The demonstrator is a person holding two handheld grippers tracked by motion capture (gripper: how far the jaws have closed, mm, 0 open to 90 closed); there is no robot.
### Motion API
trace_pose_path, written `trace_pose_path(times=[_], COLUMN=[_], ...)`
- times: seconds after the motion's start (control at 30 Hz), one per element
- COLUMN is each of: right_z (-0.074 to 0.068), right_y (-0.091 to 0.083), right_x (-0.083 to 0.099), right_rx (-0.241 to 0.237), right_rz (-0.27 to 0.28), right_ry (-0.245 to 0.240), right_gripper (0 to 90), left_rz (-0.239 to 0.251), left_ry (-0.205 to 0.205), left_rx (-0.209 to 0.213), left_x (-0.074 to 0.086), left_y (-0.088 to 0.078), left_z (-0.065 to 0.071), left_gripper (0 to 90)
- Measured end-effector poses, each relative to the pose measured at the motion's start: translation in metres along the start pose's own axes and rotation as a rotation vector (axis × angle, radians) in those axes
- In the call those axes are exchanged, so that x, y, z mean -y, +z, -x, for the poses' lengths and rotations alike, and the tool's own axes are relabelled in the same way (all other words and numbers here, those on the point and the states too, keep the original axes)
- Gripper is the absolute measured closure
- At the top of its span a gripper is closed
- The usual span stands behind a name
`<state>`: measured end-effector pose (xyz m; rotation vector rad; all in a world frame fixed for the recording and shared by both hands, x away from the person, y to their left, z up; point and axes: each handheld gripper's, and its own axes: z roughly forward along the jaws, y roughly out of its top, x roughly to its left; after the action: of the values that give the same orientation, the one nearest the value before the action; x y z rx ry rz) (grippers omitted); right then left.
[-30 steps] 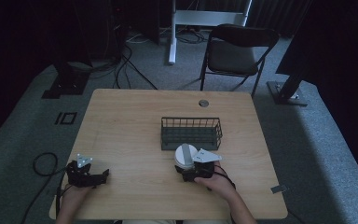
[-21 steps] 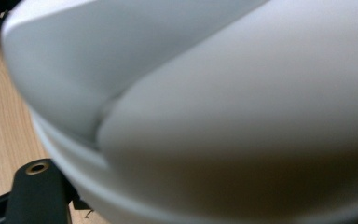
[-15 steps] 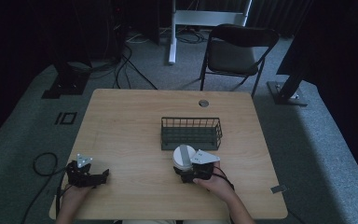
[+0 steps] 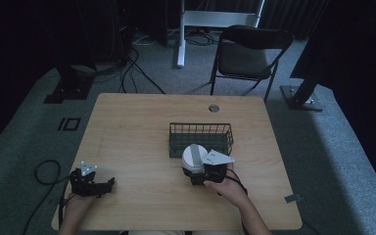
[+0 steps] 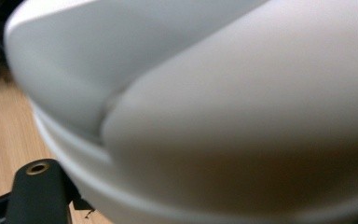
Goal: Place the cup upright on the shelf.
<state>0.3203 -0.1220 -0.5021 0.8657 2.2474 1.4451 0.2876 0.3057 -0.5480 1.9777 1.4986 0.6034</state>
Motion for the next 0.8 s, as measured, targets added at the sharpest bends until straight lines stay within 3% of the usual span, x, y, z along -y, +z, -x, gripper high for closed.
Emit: trace_pose_path(times=[0.8], right_z=[0.015], right_y=[-0.004], right_x=[-0.053], right_rx=[0.075], right_rz=[0.081], right_ry=[0.028], right_gripper=[17.9], left_rz=[0.001], left_ry=[-0.001], left_rx=[0.0], left_x=[0.0], left_y=[0.0], left_z=[0.0], left_gripper=[0.1])
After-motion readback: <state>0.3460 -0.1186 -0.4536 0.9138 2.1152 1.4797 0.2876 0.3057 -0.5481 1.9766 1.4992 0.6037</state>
